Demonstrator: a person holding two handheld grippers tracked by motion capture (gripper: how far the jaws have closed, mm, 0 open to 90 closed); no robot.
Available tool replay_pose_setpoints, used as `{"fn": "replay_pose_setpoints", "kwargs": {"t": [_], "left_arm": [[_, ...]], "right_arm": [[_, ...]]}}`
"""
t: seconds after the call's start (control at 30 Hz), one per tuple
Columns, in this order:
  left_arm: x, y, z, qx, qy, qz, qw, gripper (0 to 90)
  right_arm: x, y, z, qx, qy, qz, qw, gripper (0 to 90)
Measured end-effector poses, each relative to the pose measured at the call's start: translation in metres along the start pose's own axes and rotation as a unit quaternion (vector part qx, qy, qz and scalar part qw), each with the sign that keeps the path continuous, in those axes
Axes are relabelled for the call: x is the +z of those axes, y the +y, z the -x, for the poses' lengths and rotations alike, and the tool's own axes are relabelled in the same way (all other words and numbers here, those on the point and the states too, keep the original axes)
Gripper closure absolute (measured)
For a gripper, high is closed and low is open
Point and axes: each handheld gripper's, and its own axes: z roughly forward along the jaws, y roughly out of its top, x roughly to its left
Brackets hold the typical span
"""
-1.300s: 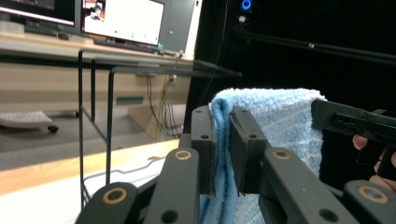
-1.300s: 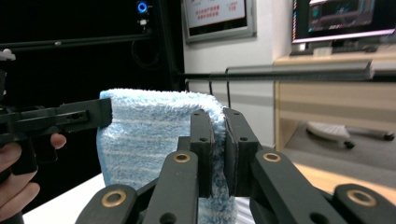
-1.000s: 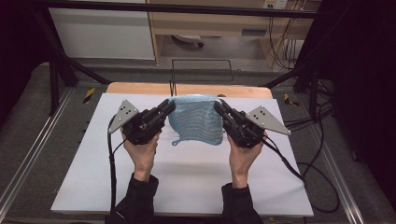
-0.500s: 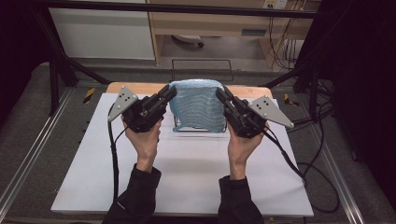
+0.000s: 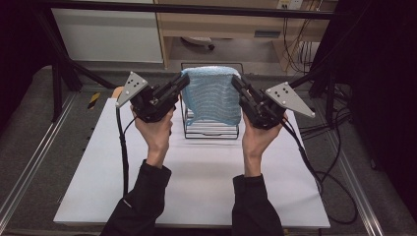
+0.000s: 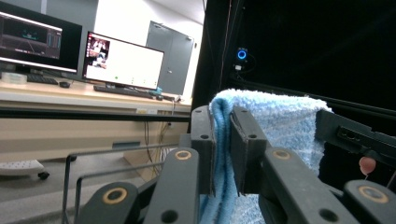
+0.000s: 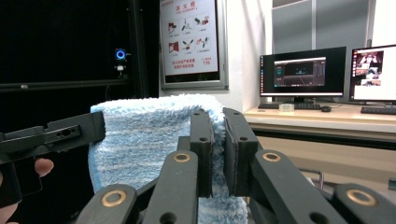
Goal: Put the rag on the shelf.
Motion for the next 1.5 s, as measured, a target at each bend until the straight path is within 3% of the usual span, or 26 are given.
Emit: {"fn": "replay_pose_setpoints", "kwargs": {"t": [0.6, 0.93, 1.0, 1.2, 1.3, 1.5], "left_arm": [[0.019, 0.031, 0.000, 0.013, 0.010, 0.014, 0.9998, 80.3], [0.032, 0.041, -0.009, -0.013, 0.009, 0.016, 0.9997, 80.3], [0.034, 0.042, -0.010, -0.003, 0.011, 0.016, 0.9998, 80.2], [0.040, 0.051, -0.011, -0.001, 0.012, 0.020, 0.9997, 80.2], [0.043, 0.056, -0.010, 0.011, 0.015, 0.021, 0.9996, 80.2], [0.052, 0.066, -0.014, 0.012, 0.013, 0.019, 0.9997, 80.1]], "right_arm": [[0.021, 0.025, 0.008, -0.002, -0.010, 0.019, 0.9998, 83.9], [0.036, 0.037, 0.013, -0.004, -0.011, 0.015, 0.9998, 83.9], [0.038, 0.038, 0.014, -0.004, -0.012, 0.015, 0.9998, 83.8], [0.046, 0.043, 0.019, 0.003, -0.010, 0.018, 0.9998, 83.8], [0.049, 0.047, 0.021, 0.000, -0.009, 0.020, 0.9998, 83.7], [0.057, 0.054, 0.026, -0.002, -0.010, 0.020, 0.9997, 83.4]]}}
